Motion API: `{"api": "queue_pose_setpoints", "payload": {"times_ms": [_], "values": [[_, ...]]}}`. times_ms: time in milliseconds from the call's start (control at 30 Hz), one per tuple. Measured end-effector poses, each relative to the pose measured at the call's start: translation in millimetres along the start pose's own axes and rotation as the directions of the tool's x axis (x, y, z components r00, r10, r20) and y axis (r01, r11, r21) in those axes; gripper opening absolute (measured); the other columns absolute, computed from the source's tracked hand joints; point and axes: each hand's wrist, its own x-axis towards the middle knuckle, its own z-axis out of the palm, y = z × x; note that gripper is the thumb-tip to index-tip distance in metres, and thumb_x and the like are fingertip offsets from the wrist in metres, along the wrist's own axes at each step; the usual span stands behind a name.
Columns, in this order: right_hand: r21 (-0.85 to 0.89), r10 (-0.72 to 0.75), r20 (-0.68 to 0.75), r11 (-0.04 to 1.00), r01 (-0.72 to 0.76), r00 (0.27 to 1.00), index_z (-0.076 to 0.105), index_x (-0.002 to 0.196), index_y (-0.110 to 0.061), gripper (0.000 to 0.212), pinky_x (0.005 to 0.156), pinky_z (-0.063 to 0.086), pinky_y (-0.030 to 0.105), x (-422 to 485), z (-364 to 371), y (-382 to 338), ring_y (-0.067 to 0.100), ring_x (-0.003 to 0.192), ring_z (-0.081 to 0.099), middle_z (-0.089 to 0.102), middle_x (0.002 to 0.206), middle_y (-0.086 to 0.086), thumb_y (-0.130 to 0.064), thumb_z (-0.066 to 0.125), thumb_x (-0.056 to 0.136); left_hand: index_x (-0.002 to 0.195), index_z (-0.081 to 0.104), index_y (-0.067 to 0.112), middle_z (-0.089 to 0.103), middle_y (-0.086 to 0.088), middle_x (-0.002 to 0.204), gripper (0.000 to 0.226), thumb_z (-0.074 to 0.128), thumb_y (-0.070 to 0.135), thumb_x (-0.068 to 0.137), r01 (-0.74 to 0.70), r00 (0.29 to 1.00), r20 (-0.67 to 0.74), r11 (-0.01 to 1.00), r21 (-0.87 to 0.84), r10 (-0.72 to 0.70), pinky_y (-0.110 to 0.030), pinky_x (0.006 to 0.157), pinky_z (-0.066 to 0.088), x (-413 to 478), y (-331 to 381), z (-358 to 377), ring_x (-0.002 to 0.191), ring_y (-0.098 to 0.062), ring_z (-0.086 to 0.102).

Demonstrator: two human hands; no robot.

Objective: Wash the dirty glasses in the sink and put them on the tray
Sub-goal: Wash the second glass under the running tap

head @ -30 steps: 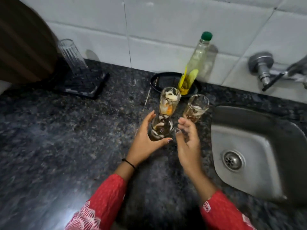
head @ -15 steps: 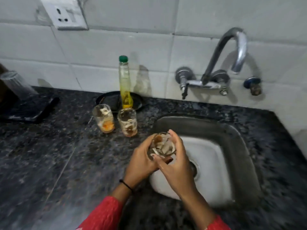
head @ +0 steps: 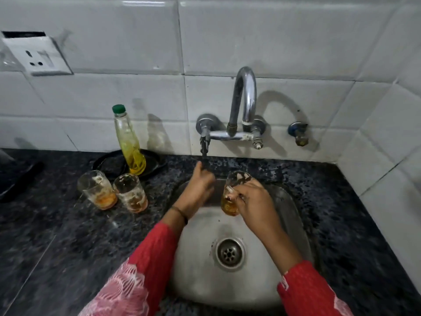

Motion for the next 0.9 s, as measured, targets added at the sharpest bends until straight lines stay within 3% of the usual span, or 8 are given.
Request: {"api": "queue_pose_setpoints", "payload": {"times_ms": [133,233,333,433,533,600,733,900], "values": [[-0.018,0.018,0.059,1.0,-0.017,0.998,0.067,0.076,-0.015,0.015,0.066,0.043,0.028,13.9,4.3,-0.1,0.014,0.078,0.053,0.057,0.084,0.002,-0.025,0.062,0.086,0.101,0.047,0.012,0.053,-0.012,0.085,0.03,0.043,0.041,0.095,0.031,0.98,-0.199,0.999,0.016,-0.027,-0.041,0.087,0.048,49.0,39.8,13.1,0.092,-0.029,0.056],[-0.013,0.033,0.07,0.999,-0.032,0.997,0.066,0.076,-0.015,0.017,0.068,0.047,0.031,17.8,8.2,2.1,0.015,0.078,0.054,0.056,0.085,0.002,-0.027,0.059,0.087,0.124,0.036,-0.001,0.06,-0.024,0.1,0.048,0.025,0.04,0.102,0.095,0.984,-0.142,0.991,-0.096,-0.108,-0.043,0.069,0.054,51.5,47.0,22.3,0.082,-0.029,0.065],[-0.001,0.042,0.081,0.999,-0.042,0.996,0.071,0.084,-0.018,0.013,0.074,0.049,0.033,15.6,8.2,3.6,0.017,0.083,0.056,0.058,0.092,0.003,-0.025,0.06,0.086,0.115,0.043,-0.002,0.064,-0.022,0.104,0.069,0.008,0.056,0.097,0.18,0.979,-0.039,0.945,-0.273,-0.198,-0.046,0.069,0.056,52.2,44.7,17.1,0.084,-0.026,0.066],[0.013,0.043,0.091,0.999,-0.044,0.995,0.072,0.086,-0.016,0.011,0.078,0.049,0.034,11.0,7.7,3.3,0.018,0.085,0.057,0.059,0.093,0.004,-0.019,0.061,0.085,0.129,0.037,-0.003,0.062,-0.021,0.114,0.078,0.009,0.061,0.095,0.212,0.976,0.033,0.907,-0.363,-0.215,-0.048,0.07,0.056,58.5,43.2,5.9,0.096,-0.027,0.064],[-0.033,0.013,0.045,0.999,-0.012,0.999,0.072,0.082,-0.012,0.009,0.104,0.04,0.038,7.5,11.5,4.7,0.022,0.086,0.058,0.065,0.083,0.008,-0.015,0.064,0.083,0.135,0.041,0.005,0.058,-0.013,0.127,0.079,0.021,0.067,0.091,0.266,0.964,0.052,0.946,-0.187,-0.261,-0.047,0.081,0.05,46.5,16.2,-2.0,0.111,-0.025,0.057],[-0.121,-0.01,-0.026,0.993,0.006,1.0,0.072,0.078,-0.013,0.008,0.116,0.024,0.033,6.1,15.2,2.2,0.022,0.083,0.061,0.069,0.078,0.009,-0.015,0.065,0.082,0.112,0.06,0.016,0.069,-0.004,0.102,0.069,0.024,0.071,0.088,0.36,0.932,0.089,0.928,-0.093,-0.352,-0.045,0.088,0.044,29.9,-22.1,-3.0,0.098,-0.022,0.06],[-0.344,0.075,-0.011,0.936,-0.074,0.997,0.069,0.093,-0.015,0.021,0.091,0.037,0.028,3.6,27.2,-14.0,0.025,0.097,0.059,0.071,0.094,0.01,-0.025,0.051,0.093,0.08,0.073,0.018,0.072,-0.001,0.072,0.054,0.032,0.049,0.098,0.449,0.893,0.228,0.815,-0.368,-0.389,-0.03,0.066,0.054,0.5,-88.8,19.3,0.071,-0.016,0.067],[-0.217,0.361,0.008,0.911,-0.351,0.933,0.061,0.098,-0.013,0.019,0.066,0.036,0.029,2.2,43.8,-8.1,0.031,0.095,0.063,0.066,0.101,0.011,-0.025,0.048,0.093,0.101,0.067,0.016,0.071,-0.004,0.092,0.039,0.037,0.04,0.097,0.362,0.932,0.166,0.778,-0.514,-0.323,-0.03,0.081,0.048,9.1,-105.2,36.4,0.085,-0.014,0.066]]}}
